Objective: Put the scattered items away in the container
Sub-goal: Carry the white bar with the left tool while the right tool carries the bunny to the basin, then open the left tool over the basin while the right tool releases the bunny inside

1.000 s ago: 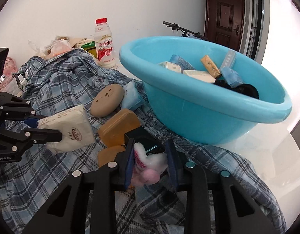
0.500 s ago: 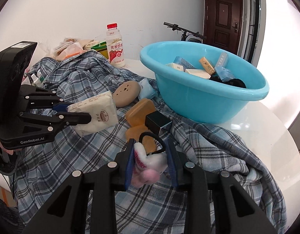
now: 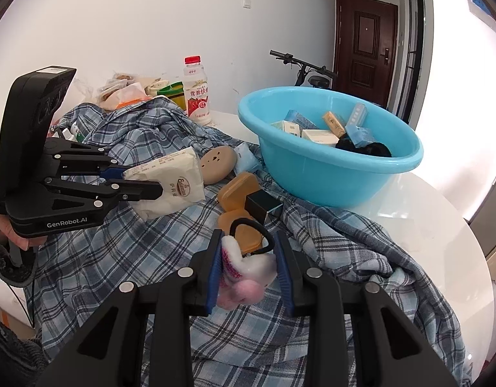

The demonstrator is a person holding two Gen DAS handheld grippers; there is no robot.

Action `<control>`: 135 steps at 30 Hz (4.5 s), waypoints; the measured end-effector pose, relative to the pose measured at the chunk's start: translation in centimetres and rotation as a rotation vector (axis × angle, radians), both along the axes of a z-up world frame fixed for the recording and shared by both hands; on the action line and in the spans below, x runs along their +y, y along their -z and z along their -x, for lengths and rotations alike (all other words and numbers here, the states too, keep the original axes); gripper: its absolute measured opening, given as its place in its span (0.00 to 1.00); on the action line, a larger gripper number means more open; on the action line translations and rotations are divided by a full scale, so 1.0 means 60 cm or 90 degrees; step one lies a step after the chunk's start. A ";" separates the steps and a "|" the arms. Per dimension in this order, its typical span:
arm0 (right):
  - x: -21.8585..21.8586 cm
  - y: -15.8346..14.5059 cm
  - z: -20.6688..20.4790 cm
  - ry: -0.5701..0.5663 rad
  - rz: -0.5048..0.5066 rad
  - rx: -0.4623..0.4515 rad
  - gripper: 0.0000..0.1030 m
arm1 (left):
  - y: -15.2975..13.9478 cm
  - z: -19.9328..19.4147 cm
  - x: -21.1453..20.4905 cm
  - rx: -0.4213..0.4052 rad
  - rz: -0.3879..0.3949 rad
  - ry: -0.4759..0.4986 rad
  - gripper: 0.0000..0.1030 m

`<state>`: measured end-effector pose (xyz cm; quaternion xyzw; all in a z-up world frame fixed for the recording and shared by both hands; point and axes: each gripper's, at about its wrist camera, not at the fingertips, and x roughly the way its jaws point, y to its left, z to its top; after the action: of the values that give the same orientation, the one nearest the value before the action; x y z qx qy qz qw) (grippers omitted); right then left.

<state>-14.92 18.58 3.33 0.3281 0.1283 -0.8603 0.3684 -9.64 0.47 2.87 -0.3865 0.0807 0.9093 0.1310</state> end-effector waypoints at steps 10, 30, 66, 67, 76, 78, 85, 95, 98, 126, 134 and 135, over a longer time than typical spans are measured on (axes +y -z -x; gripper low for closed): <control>0.014 -0.018 -0.010 0.002 0.022 0.006 0.29 | -0.031 -0.009 0.008 0.022 0.011 0.007 0.16; 0.037 -0.119 -0.018 0.012 0.089 0.091 0.29 | -0.147 -0.005 0.007 0.121 0.011 0.002 0.16; 0.005 -0.249 0.216 0.146 0.160 0.123 0.29 | -0.248 0.251 0.058 0.147 -0.053 -0.028 0.16; 0.004 -0.248 0.227 0.151 0.157 0.120 0.29 | -0.246 0.266 0.060 0.137 -0.051 -0.026 0.16; 0.006 -0.219 0.310 0.184 0.127 0.070 0.29 | -0.208 0.373 0.067 0.082 -0.045 -0.041 0.16; 0.004 -0.208 0.328 0.189 0.122 0.048 0.29 | -0.193 0.400 0.063 0.060 -0.049 -0.052 0.16; -0.002 -0.172 0.388 0.208 0.093 0.008 0.29 | -0.135 0.478 0.048 0.003 -0.047 -0.087 0.16; -0.008 -0.135 0.460 0.231 0.059 -0.043 0.29 | -0.079 0.540 0.034 -0.045 -0.038 -0.121 0.16; -0.008 -0.128 0.471 0.234 0.052 -0.053 0.29 | -0.065 0.548 0.037 -0.064 -0.039 -0.121 0.16; -0.018 -0.129 0.471 0.225 0.003 -0.064 0.29 | -0.082 0.527 0.046 -0.046 -0.016 -0.121 0.71; -0.013 -0.131 0.470 0.227 -0.001 -0.062 0.29 | -0.102 0.510 0.044 -0.037 -0.005 -0.119 0.71; -0.014 -0.131 0.471 0.228 -0.001 -0.062 0.29 | -0.103 0.508 0.046 -0.035 -0.001 -0.118 0.71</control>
<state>-43.18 17.72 11.17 0.3873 0.0503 -0.8951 0.2152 -40.12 3.21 9.03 -0.4169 0.0399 0.9068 0.0487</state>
